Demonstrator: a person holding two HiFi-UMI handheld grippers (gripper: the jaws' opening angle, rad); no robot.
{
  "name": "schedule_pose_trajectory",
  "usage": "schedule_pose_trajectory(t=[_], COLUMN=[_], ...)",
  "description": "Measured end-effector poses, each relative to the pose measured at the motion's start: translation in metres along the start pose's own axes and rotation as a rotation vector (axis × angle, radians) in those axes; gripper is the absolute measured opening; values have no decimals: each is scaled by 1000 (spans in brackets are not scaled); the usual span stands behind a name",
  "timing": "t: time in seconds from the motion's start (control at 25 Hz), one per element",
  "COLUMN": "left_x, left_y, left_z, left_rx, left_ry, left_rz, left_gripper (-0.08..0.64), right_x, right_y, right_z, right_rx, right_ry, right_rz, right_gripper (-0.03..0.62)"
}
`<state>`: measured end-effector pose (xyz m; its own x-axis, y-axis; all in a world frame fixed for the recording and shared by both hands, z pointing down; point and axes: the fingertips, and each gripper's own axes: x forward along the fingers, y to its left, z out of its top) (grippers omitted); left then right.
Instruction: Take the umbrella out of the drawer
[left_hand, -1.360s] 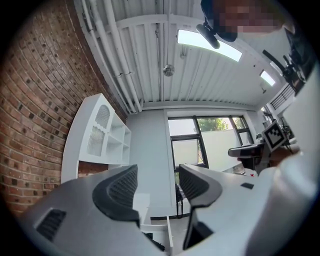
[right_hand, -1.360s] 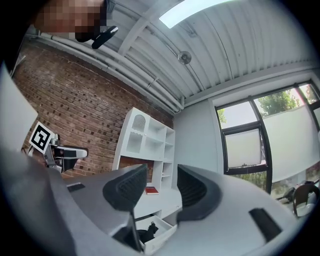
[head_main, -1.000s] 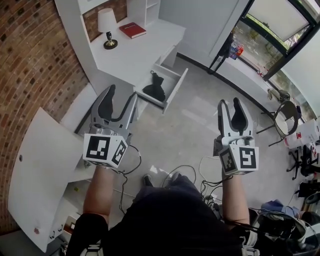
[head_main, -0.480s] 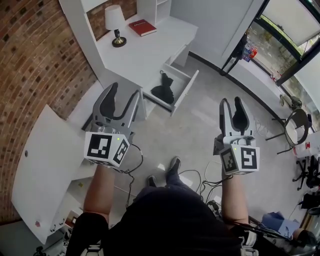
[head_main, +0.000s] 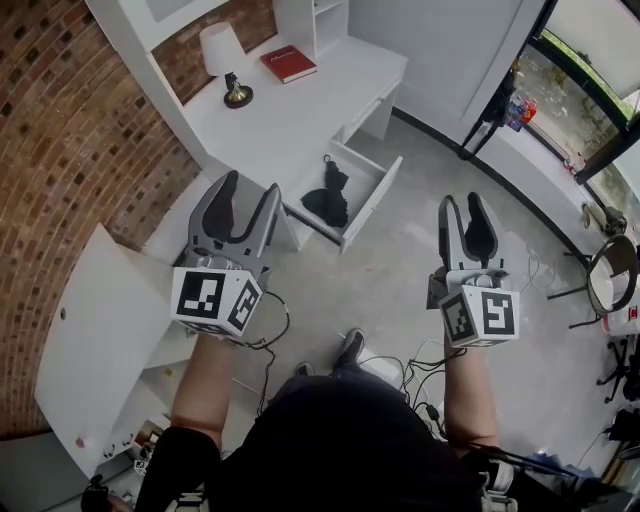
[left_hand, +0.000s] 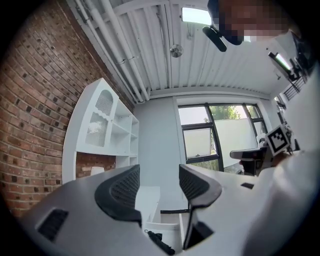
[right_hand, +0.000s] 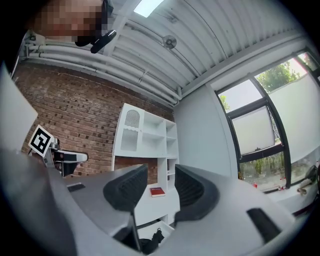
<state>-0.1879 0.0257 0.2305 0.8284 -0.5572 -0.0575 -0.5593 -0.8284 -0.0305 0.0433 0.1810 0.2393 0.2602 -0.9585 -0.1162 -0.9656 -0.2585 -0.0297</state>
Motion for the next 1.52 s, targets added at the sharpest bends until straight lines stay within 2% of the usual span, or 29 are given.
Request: schedule_pose_trajectory(t=[0.12, 0.36, 0.72, 1.08, 1.52], left_x=[21, 59, 88, 119, 219], left_y=[-11, -31, -47, -24, 48], left_z=[-1, -4, -4, -21, -43], left_rx=[10, 22, 14, -15, -90], left_ry=[13, 35, 28, 39, 19], left_rz=[6, 13, 21, 19, -41], left_gripper=[242, 242, 241, 241, 241], right_x=[12, 24, 38, 71, 173], right_y=[-20, -56, -88, -92, -95], right_z=[1, -3, -7, -23, -18], right_rx=[46, 27, 34, 27, -16], right_ry=[-11, -2, -12, 25, 22], right_rz=[5, 16, 28, 22, -44], right_gripper=[164, 160, 158, 155, 152])
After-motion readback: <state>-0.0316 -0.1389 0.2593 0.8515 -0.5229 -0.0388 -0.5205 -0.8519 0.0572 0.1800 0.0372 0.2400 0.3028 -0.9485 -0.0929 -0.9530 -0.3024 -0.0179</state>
